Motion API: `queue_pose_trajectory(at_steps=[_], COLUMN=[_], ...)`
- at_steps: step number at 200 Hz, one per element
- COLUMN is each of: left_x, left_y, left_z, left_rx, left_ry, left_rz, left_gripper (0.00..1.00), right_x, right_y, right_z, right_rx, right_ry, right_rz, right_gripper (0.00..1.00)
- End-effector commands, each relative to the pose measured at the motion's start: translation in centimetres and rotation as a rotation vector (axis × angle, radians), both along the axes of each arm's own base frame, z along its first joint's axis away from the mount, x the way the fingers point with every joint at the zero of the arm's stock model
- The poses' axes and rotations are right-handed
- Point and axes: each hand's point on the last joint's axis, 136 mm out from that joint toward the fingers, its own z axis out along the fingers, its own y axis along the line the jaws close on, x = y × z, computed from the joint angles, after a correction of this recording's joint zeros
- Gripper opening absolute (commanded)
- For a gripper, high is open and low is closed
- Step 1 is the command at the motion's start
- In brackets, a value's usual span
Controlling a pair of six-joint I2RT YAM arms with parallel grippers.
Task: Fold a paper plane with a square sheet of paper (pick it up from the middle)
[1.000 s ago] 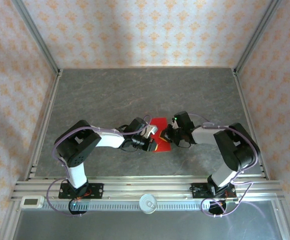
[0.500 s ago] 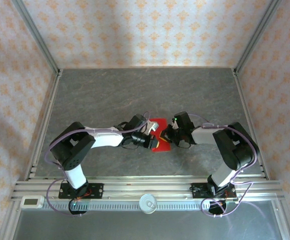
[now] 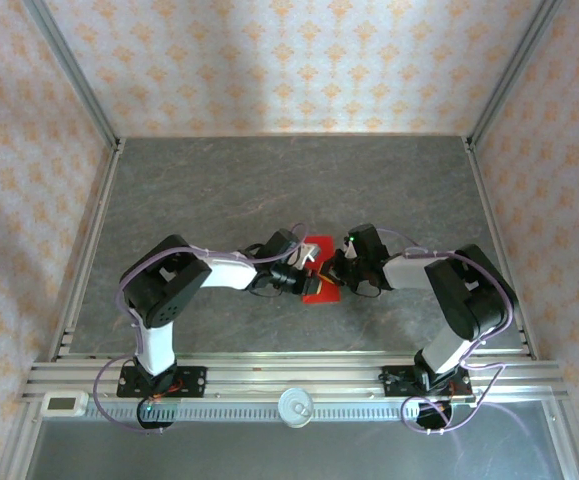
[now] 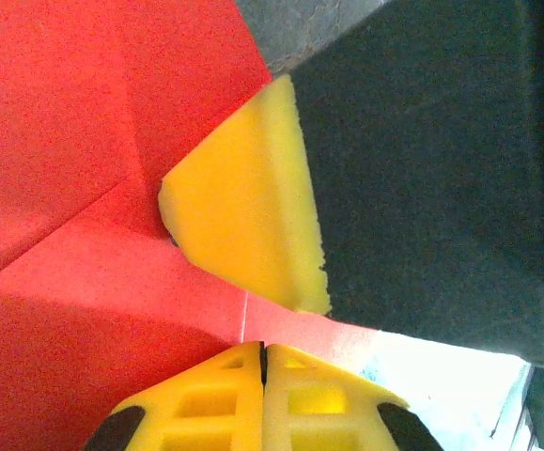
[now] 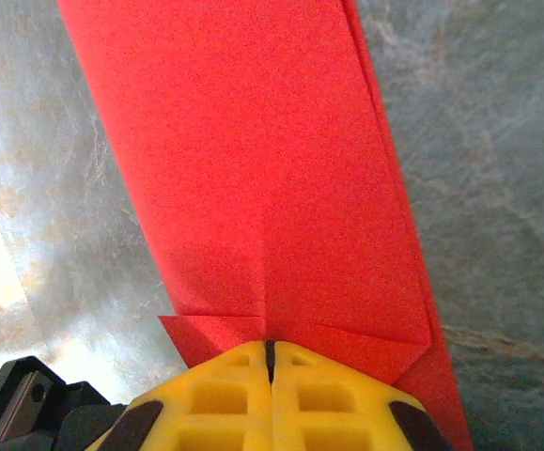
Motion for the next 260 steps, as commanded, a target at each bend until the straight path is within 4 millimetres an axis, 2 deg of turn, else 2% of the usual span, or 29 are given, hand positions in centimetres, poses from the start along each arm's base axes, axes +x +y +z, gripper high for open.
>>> queue_pose_trajectory(at_steps=[1,54,118,143,166,205,222,249,260], left_x=[-1.2,-2.5,-4.3,-4.5,-4.2,-2.2,-1.3,-1.0,-1.0], left_y=[1.7,2.8,5.2,5.1,4.5,3.0,2.6,2.0,2.3], left_z=[-0.8,-0.2,-1.9,-0.9,1.1,4.5,4.6,3.2,2.1], left_rx=[0.047,0.058,0.148,0.114,0.053,-0.057,-0.065,-0.050,-0.022], left_ry=[0.019,0.009,0.029,0.017,-0.019,-0.093,-0.106,-0.075,-0.057], left_rz=[0.007,-0.019,-0.025,-0.026,-0.022,0.035,0.055,0.044,0.056], left_gripper=[0.04,0.07,0.06,0.05,0.05,0.03,0.03,0.03,0.03], right_x=[-1.7,-1.6,-1.5,-1.5,-1.3,-1.3,-1.3,-1.2,-1.1], right_y=[-2.5,-2.5,-2.5,-2.5,-2.4,-2.4,-2.4,-2.1,-1.9], right_z=[-3.4,-3.2,-2.9,-2.8,-2.5,-2.4,-2.4,-2.3,-2.1], right_rx=[-0.112,-0.109,-0.105,-0.102,-0.097,-0.094,-0.092,-0.076,-0.068], right_ry=[0.087,0.083,0.076,0.075,0.068,0.068,0.066,0.066,0.062], right_rz=[-0.038,-0.036,-0.035,-0.034,-0.034,-0.035,-0.037,-0.033,-0.031], right_gripper=[0.00,0.00,0.00,0.00,0.00,0.00,0.00,0.00,0.00])
